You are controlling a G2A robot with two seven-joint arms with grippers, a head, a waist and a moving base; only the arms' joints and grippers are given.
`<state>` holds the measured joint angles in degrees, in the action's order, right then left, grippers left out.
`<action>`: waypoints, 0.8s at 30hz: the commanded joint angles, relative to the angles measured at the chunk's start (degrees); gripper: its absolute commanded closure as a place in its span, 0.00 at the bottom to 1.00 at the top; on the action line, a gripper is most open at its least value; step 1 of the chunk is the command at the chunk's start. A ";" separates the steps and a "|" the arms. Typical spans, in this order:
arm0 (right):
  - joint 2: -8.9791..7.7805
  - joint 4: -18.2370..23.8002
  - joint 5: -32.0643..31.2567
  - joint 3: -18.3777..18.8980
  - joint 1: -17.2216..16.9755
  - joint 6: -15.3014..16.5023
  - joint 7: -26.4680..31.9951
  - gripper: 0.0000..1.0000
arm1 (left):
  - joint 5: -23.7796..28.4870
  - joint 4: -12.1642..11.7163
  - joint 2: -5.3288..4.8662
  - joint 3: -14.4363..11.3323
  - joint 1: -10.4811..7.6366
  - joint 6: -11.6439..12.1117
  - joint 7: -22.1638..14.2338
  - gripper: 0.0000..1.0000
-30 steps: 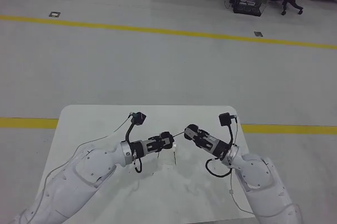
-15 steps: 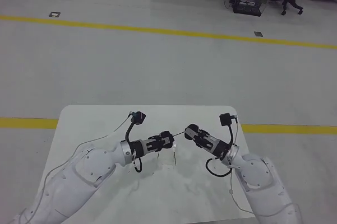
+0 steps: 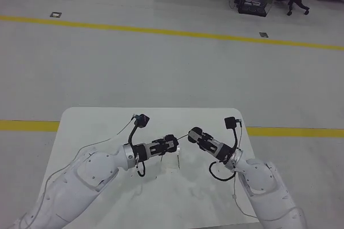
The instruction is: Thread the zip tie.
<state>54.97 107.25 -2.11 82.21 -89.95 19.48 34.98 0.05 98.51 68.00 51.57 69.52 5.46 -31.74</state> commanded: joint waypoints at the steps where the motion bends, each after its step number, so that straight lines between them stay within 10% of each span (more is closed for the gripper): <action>1: 0.00 0.18 0.37 0.04 0.00 0.00 0.26 1.00 | -0.02 -0.02 -0.01 -0.05 -0.05 -0.02 -0.01 1.00; 24: -0.05 1.66 -0.15 0.91 -0.49 0.00 0.43 1.00 | -2.28 0.23 -0.21 -0.50 -0.27 -1.28 -0.07 1.00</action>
<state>54.92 108.92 -2.27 83.13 -90.43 19.48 35.41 -2.23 98.75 67.80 51.08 69.25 4.19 -31.81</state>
